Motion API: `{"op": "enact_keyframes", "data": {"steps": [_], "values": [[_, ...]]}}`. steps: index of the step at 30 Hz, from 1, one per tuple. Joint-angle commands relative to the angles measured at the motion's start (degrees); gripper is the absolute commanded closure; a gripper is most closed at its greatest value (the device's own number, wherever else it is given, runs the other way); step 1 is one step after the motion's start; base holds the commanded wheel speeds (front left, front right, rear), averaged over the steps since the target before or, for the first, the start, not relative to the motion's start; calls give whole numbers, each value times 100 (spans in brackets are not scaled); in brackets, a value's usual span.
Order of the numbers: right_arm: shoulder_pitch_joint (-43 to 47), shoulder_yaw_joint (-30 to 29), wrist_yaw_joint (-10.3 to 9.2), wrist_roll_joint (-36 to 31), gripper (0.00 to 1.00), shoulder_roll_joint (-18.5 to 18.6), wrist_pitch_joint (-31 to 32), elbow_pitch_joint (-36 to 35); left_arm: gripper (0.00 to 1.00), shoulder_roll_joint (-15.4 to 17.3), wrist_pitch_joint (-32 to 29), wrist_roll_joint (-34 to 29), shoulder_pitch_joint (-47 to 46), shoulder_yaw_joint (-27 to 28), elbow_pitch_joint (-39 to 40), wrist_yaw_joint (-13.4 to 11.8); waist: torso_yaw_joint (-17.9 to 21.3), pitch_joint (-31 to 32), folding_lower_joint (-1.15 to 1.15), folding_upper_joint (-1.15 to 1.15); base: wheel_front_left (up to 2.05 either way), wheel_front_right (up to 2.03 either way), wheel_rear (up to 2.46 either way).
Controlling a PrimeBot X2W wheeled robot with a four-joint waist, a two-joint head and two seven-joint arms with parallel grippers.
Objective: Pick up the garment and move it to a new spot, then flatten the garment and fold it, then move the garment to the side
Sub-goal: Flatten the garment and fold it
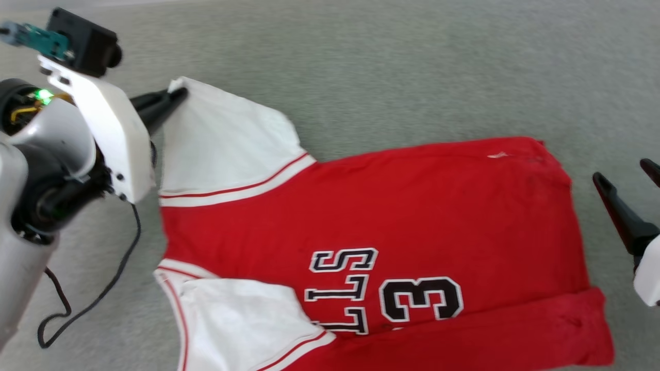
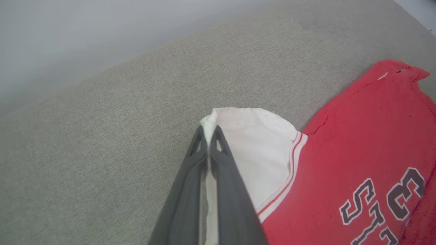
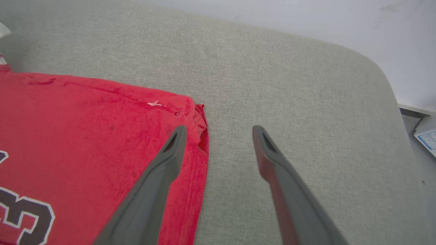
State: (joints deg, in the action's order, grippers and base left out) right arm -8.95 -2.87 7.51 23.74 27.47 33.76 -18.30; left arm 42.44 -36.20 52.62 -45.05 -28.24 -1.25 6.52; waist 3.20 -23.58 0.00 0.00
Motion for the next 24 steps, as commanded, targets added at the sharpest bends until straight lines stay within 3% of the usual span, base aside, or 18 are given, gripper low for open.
{"op": "enact_keyframes", "data": {"steps": [1,6,11,17,24], "values": [[-151,82,-3,127,0,101,237,-55,100,10,40,-39,120,-30,145,-5,-291,138,0,0,0,0,0],[-555,349,-3,418,0,789,1394,36,100,-11,214,-175,424,-181,868,-26,-647,84,0,0,0,0,0],[-1032,670,-5,605,0,1311,2096,395,100,-74,396,-331,720,-327,1366,-78,-961,-86,0,0,0,0,0],[-1428,1036,-3,702,0,1606,2721,1001,100,-188,571,-394,880,-409,1739,-137,-1259,-286,0,0,0,0,0],[-1467,1404,-3,713,0,1664,2755,1537,100,-323,731,-423,970,-522,1707,-105,-1493,-402,0,0,0,0,0]]}}
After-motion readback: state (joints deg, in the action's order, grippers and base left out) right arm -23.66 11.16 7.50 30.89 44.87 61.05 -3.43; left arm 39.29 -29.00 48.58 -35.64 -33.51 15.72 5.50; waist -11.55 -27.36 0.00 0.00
